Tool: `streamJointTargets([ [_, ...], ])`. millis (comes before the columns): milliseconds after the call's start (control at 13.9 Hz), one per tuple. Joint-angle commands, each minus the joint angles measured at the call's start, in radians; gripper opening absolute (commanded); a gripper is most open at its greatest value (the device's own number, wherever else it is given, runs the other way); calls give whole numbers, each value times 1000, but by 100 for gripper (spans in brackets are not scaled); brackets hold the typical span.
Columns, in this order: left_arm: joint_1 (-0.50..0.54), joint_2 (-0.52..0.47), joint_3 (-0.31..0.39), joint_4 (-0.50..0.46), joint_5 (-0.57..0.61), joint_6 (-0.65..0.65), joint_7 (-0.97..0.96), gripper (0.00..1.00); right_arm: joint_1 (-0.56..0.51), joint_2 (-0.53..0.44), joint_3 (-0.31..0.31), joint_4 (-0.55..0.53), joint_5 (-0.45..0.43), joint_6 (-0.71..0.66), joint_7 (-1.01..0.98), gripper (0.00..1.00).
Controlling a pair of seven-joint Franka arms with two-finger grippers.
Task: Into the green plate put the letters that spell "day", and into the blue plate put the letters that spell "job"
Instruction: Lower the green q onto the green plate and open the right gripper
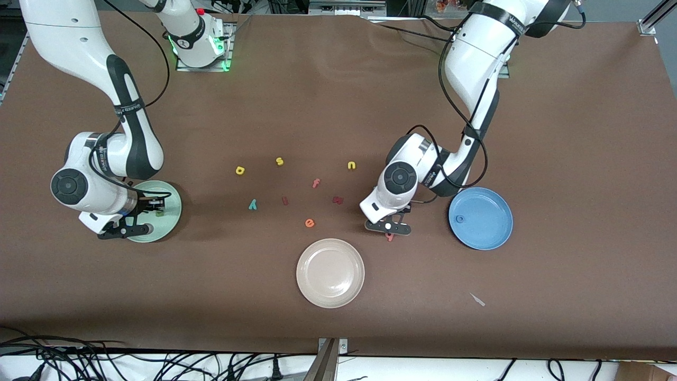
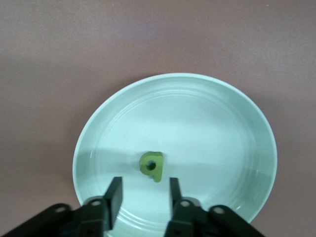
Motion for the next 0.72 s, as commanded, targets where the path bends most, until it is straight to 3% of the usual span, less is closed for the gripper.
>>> streamJointTargets([
  [0, 11, -36, 3, -7, -17, -30, 14, 9, 10, -36, 28, 4, 9, -51, 49, 100],
  [72, 17, -39, 4, -3, -15, -29, 14, 12, 10, -50, 49, 4, 10, -82, 83, 100],
  [144, 17, -42, 6, 4, -8, -29, 15, 31, 10, -65, 63, -4, 10, -94, 124, 100],
  [216, 19, -41, 7, 26, -3, -24, 18, 76, 10, -75, 88, -9, 10, -107, 170, 100],
  [288, 29, -35, 9, 39, -6, -16, 20, 100, 10, -87, 107, -16, 10, -119, 218, 100],
  [648, 23, 13, 7, 44, -9, 112, 161, 100, 11, -156, 206, -122, 10, -79, 432, 100],
])
